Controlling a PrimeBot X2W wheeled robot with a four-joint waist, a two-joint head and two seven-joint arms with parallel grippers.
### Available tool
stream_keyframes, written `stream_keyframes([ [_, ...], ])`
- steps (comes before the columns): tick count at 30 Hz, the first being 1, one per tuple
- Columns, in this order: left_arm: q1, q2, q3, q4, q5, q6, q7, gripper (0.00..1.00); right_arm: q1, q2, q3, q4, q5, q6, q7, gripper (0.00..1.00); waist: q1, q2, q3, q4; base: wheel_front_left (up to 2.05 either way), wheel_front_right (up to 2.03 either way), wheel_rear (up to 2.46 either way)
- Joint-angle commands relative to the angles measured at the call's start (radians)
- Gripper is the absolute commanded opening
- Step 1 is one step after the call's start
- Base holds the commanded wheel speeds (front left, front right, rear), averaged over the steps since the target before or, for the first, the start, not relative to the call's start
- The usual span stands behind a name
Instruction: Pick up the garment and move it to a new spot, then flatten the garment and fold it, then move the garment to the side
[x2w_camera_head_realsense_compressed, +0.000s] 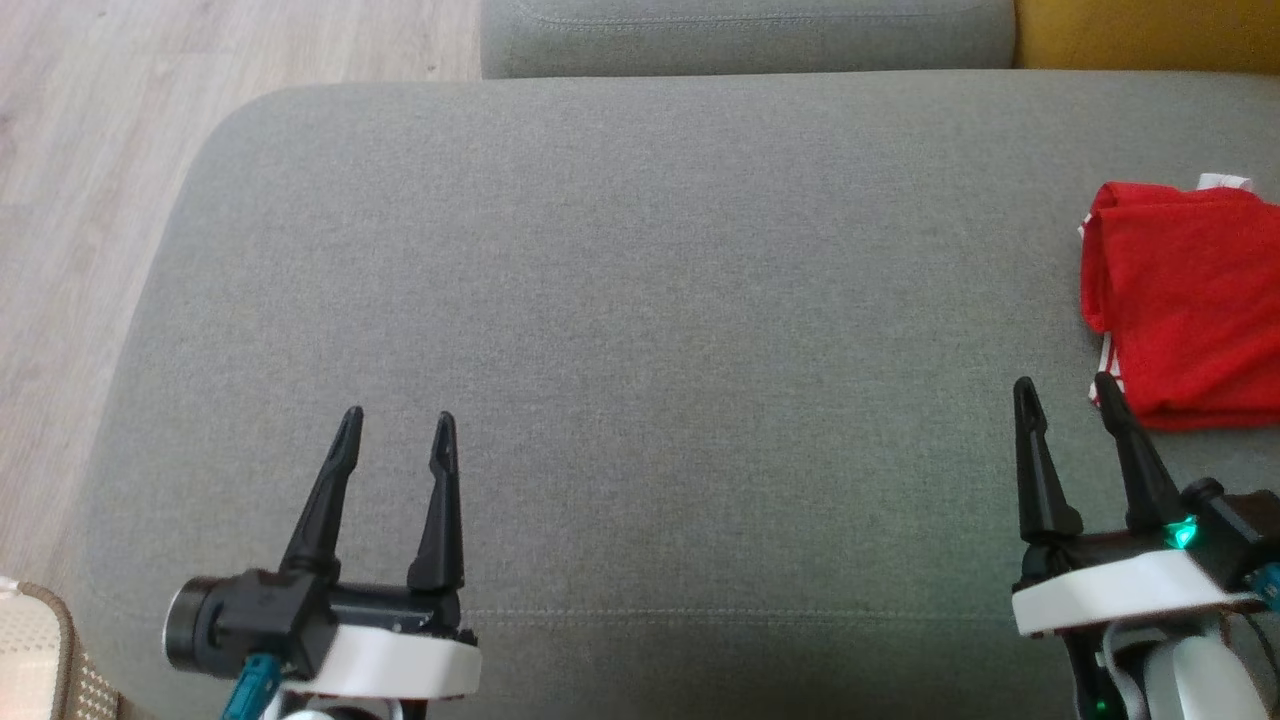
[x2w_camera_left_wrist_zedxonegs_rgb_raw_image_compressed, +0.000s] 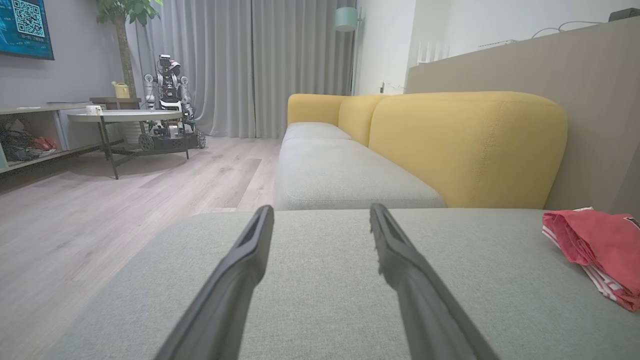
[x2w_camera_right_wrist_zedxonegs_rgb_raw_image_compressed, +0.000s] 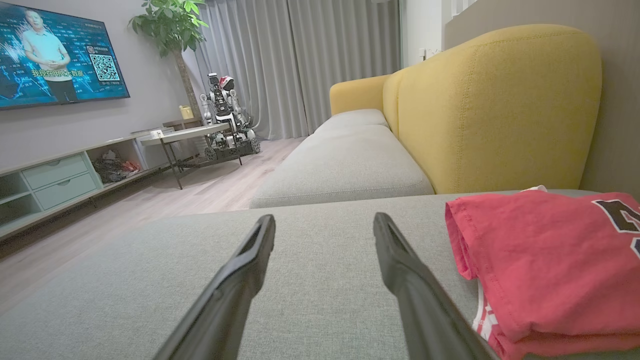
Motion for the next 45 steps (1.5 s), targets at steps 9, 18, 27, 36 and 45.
stream_keyframes([
  [9, 0.003, 0.0, 0.008, 0.007, 0.011, -0.007, 0.0, 0.0, 0.001, 0.0, 0.0, -0.001, 0.0, 0.0, 0.0, 0.0, 0.0001, -0.0001, -0.008, 0.001, 0.0, 0.0, 0.0],
  [18, 0.002, 0.005, 0.016, 0.04, -0.079, -0.011, 0.013, 0.0, -0.001, -0.001, 0.004, 0.036, 0.079, 0.0, 0.017, 0.0, 0.0001, -0.0001, -0.01, -0.004, 0.0, 0.0, 0.0],
  [27, -0.019, 0.013, 0.031, 0.075, -0.198, -0.028, 0.033, 0.0, -0.011, -0.005, 0.006, 0.049, 0.184, 0.0, 0.04, 0.0, 0.0001, -0.0001, -0.011, -0.009, 0.0, 0.0, 0.0],
  [36, -0.037, 0.018, 0.045, 0.103, -0.302, -0.042, 0.051, 0.0, -0.018, -0.008, 0.007, 0.059, 0.275, 0.0, 0.061, 0.0, 0.0001, -0.0001, -0.013, -0.014, 0.0, 0.0, 0.0],
  [45, -0.055, 0.022, 0.062, 0.131, -0.419, -0.056, 0.072, 0.0, -0.027, -0.011, 0.007, 0.07, 0.378, 0.0, 0.084, 0.0, 0.0001, -0.0001, -0.014, -0.019, 0.0, 0.0, 0.0],
])
